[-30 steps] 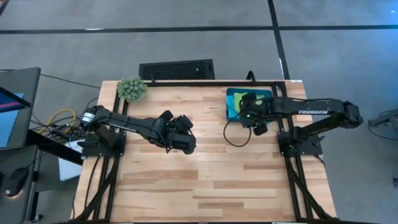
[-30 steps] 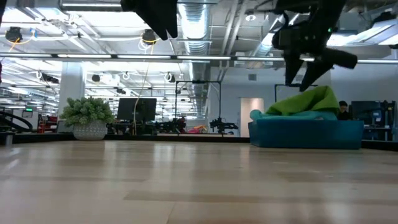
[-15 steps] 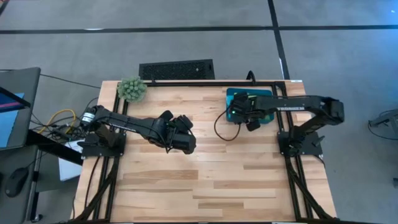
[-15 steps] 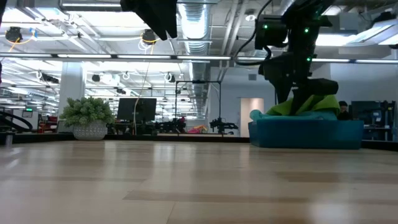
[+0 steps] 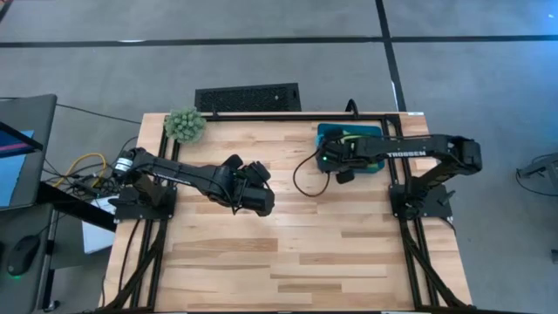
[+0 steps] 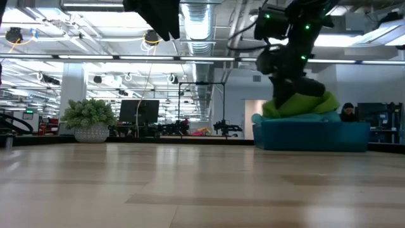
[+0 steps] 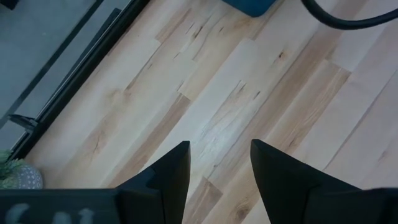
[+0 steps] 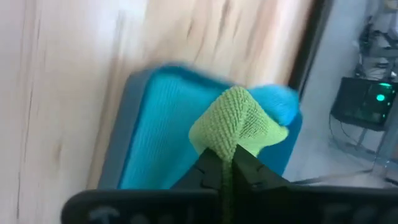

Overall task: Fold microfiber towels
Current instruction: Fold the green microfiber cloth

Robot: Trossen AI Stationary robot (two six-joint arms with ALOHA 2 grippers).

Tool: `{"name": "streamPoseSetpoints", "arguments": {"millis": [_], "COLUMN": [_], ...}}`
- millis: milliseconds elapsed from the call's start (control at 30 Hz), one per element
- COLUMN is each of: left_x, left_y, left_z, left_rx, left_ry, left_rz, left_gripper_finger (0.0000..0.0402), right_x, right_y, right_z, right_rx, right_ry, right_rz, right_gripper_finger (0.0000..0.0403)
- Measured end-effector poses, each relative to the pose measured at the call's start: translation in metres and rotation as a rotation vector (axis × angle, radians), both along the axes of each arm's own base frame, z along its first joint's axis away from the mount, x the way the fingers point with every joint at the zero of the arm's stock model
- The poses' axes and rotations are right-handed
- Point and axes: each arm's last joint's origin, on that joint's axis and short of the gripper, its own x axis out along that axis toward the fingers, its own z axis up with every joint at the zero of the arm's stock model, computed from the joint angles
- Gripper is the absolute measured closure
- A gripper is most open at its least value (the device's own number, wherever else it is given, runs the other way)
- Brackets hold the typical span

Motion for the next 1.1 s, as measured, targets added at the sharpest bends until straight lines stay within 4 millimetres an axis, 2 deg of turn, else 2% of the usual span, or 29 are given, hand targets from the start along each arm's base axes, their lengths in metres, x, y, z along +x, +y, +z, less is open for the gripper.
{"name": "streamPoseSetpoints", "arguments": {"millis": [167,267,433,600,767,933,1100], "left_x": [0.0,0.0,0.0,0.0,0.0,0.0,0.0], "left_y": [0.0,0.0,0.0,0.0,0.0,0.002,0.003], "left_z": [0.0,0.0,0.0,0.0,0.0,0.0,0.0], "left_rx": [-0.001,-0.008,-0.011,-0.024,-0.025,-0.026,-0.026], "left_ry": [0.0,0.001,-0.001,0.002,0.002,0.003,0.003], "left_rz": [0.0,-0.001,0.002,0.0,0.002,0.005,0.009], "left_gripper_finger": [0.0239,0.0239,0.0239,0.0239,0.0239,0.0239,0.0239], "right_x": [0.012,0.019,0.02,0.017,0.013,0.013,0.013], "right_y": [-0.003,-0.009,-0.019,-0.02,-0.018,-0.013,-0.005], "right_z": [0.002,-0.001,-0.014,-0.014,-0.011,-0.009,-0.006], "right_rx": [0.082,0.129,0.125,0.057,0.044,-0.007,-0.138], "right_ry": [-0.199,-0.271,-0.213,-0.155,-0.136,-0.127,-0.061], "right_rz": [-0.075,-0.124,-0.142,-0.144,-0.146,-0.141,-0.106], "right_gripper_finger": [0.0394,0.0389,0.0385,0.0375,0.0342,0.0293,0.0235]}}
